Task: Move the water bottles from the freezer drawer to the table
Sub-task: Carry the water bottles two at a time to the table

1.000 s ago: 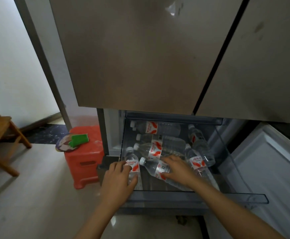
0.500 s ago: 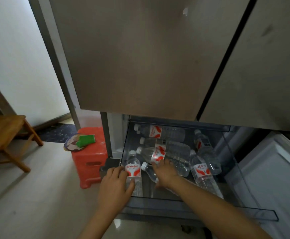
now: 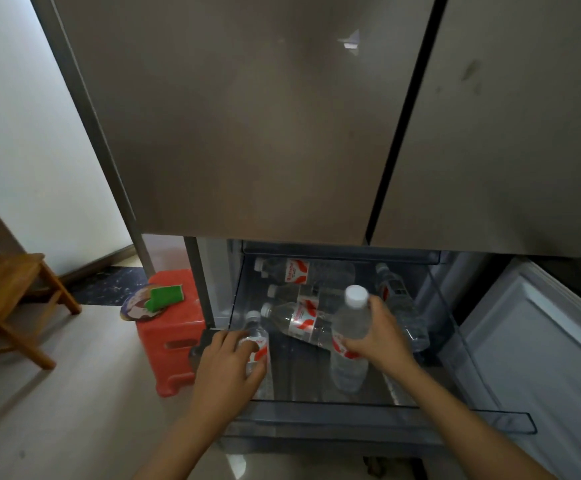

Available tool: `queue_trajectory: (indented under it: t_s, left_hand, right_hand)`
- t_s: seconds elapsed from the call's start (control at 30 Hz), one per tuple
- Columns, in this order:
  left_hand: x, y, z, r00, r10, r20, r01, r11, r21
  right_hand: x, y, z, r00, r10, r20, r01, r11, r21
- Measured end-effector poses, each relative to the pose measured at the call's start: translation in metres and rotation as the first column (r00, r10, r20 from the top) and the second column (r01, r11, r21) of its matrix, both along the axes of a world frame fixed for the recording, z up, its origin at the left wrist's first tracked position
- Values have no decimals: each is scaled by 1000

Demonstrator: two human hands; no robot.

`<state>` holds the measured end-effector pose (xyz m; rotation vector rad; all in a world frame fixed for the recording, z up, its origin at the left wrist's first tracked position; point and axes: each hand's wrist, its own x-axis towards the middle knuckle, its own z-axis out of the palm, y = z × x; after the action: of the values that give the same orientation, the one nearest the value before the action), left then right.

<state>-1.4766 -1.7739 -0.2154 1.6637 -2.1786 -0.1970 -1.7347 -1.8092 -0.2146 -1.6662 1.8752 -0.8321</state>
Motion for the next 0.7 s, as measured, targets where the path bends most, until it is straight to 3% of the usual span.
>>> queue_trajectory:
  t_s: [0.07, 0.1, 0.2, 0.27, 0.4, 0.53, 0.7]
  left_hand:
    - [-16, -15, 5, 999, -18, -51, 21, 998, 54]
    - [-26, -24, 6, 999, -17, -50, 24, 988, 152]
    - [-43, -56, -5, 999, 24, 22, -31, 905, 425]
    - [-48, -70, -17, 996, 49, 73, -80, 852, 517]
    - [-56, -89, -44, 986, 129, 102, -164, 817, 552]
    - [-71, -94, -54, 950, 207, 234, -304, 785, 540]
    - [-73, -92, -50, 922, 326, 208, -385, 737, 555]
  right_hand:
    - [-14, 17, 0, 972, -61, 227, 56, 998, 29]
    - [-19, 25, -1, 963, -66, 260, 60, 998, 31]
    - [-18, 32, -5, 981, -26, 190, 28, 1000, -7]
    - [-14, 34, -2, 986, 25, 163, -21, 999, -25]
    - [-11, 34, 2, 979, 79, 189, -82, 997, 4]
    - [-13, 34, 1, 963, 73, 258, -85, 996, 39]
    - [-12, 34, 4, 939, 79, 334, -109, 992, 70]
